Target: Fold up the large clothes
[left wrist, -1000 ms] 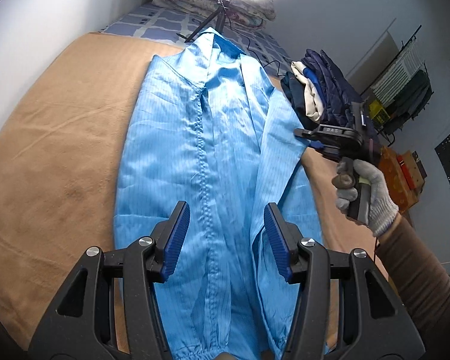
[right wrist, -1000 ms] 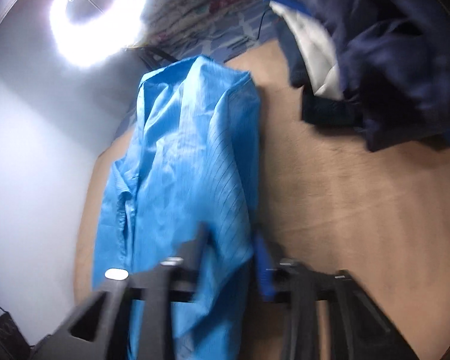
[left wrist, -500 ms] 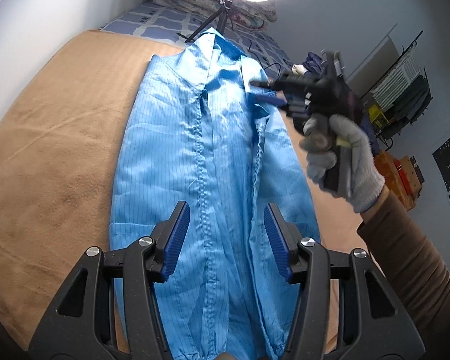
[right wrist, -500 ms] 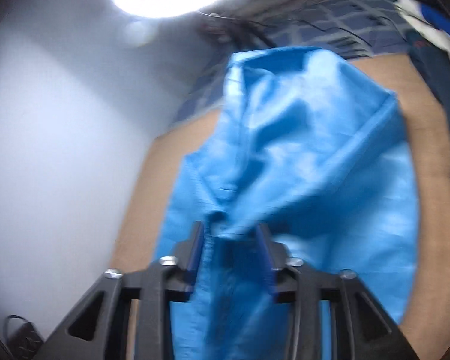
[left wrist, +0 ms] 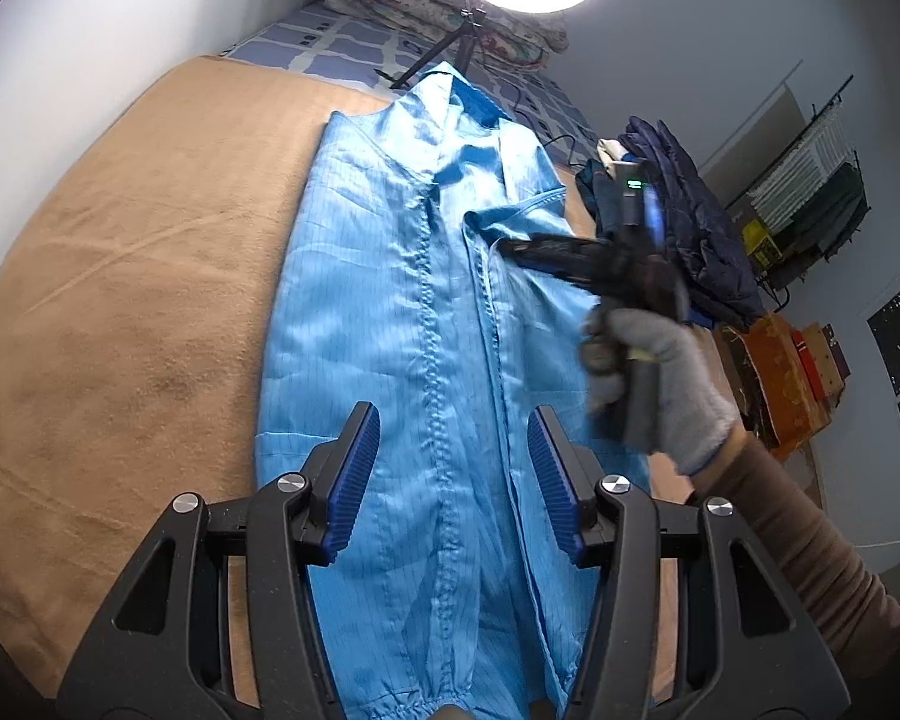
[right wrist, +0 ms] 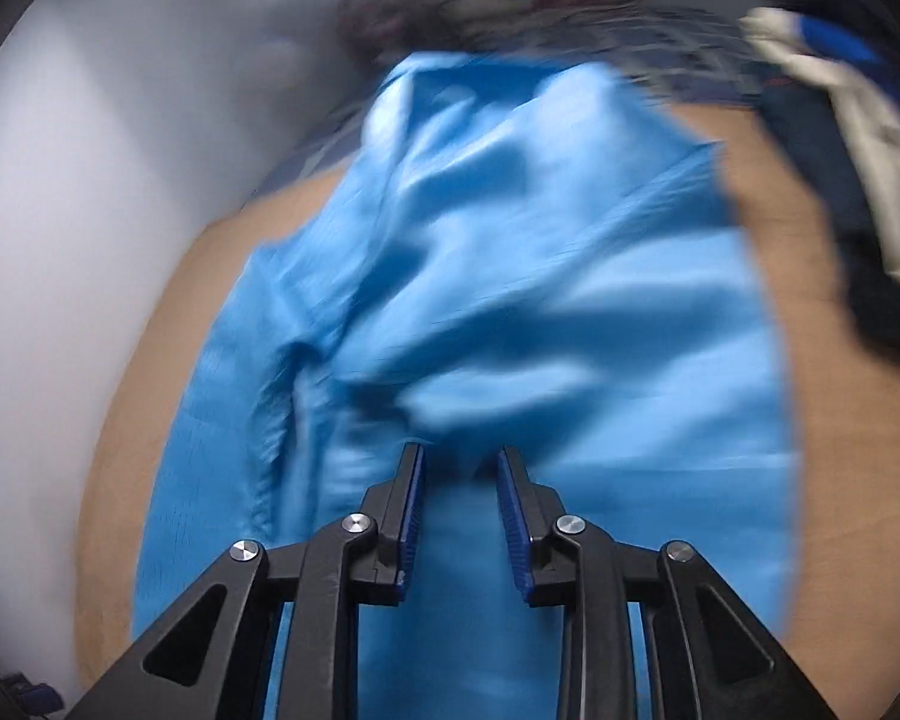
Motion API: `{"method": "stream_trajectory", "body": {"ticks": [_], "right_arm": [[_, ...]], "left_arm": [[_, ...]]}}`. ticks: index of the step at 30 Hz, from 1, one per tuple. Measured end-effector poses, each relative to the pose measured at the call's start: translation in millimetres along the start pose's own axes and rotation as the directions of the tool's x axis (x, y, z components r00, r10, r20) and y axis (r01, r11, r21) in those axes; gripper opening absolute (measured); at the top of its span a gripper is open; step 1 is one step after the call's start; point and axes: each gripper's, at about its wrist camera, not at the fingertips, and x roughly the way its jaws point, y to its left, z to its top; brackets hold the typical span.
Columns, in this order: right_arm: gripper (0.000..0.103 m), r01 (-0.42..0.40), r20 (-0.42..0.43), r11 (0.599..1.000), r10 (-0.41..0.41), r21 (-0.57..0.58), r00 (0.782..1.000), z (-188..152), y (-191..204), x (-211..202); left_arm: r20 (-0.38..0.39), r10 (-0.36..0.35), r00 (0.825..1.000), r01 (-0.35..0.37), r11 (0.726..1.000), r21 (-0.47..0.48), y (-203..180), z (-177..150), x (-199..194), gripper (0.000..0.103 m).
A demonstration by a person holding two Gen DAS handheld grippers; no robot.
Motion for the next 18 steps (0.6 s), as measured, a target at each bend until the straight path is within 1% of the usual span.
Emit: {"method": "stream_trajectory", "body": {"ticks": [1, 3, 4, 5, 6, 7, 8, 9, 11, 13, 15, 16, 18], "right_arm": [[0.026, 0.032, -0.016, 0.998, -0.033, -0.05, 0.999, -3, 15, 10], [0.026, 0.104, 0.0, 0.985, -0.105, -0.141, 0.995, -5, 31, 10], [0.026, 0.078, -0.006, 0.986, -0.08, -0.145, 0.997, -5, 32, 5], [0.026, 0.021, -0.004, 0.993, -0.022, -0.119, 1.0, -6, 29, -7], [0.027, -0.017, 0.006, 0.995, 0.017, -0.098, 1.0, -7, 25, -18], [0.027, -0.048, 0.025, 0.996, 0.05, -0.08, 0.998, -9, 21, -34], [0.029, -0.054, 0.058, 0.996, 0.059, -0.073, 0.997, -15, 16, -57], [0.033, -0.042, 0.084, 0.996, 0.048, -0.077, 0.995, -21, 14, -73], [0.034, -0.016, 0.154, 0.995, 0.03, -0.094, 0.988, -40, 10, -117], [0.037, 0.011, 0.207, 0.996, 0.008, -0.091, 0.978, -62, 5, -155], [0.05, 0.021, 0.224, 0.997, -0.005, -0.069, 0.975, -85, -2, -186], [0.052, 0.022, 0.222, 0.998, -0.01, -0.054, 0.975, -100, -6, -200], [0.052, 0.03, 0.196, 0.999, -0.022, -0.038, 0.98, -122, -10, -215]], "left_arm": [[-0.003, 0.0, 1.0, 0.0, 1.0, -0.007, 2, 0, 0, 0.052], [-0.004, 0.003, 1.0, -0.003, 1.0, -0.015, 5, 0, -2, 0.052], [-0.002, 0.003, 1.0, -0.003, 1.0, -0.015, 6, 0, -3, 0.052], [-0.002, 0.002, 1.0, -0.002, 1.0, -0.011, 7, 0, -5, 0.052], [-0.001, 0.002, 1.0, -0.002, 1.0, -0.008, 7, -2, -6, 0.052], [0.001, 0.004, 1.0, -0.004, 1.0, -0.007, 9, -2, -7, 0.052], [0.0, 0.006, 1.0, -0.006, 1.0, -0.007, 10, -3, -7, 0.052], [-0.001, 0.007, 1.0, -0.007, 1.0, -0.009, 12, -4, -9, 0.052], [-0.008, 0.0, 1.0, 0.0, 1.0, -0.008, 15, -8, -12, 0.052], [-0.014, -0.004, 1.0, 0.004, 1.0, 0.007, 17, -15, -17, 0.052], [-0.012, 0.013, 1.0, -0.013, 1.0, 0.027, 20, -23, -21, 0.052], [-0.019, 0.024, 1.0, -0.024, 0.999, 0.035, 23, -28, -23, 0.052], [-0.033, 0.031, 0.999, -0.03, 0.999, 0.028, 33, -36, -24, 0.056]]}}
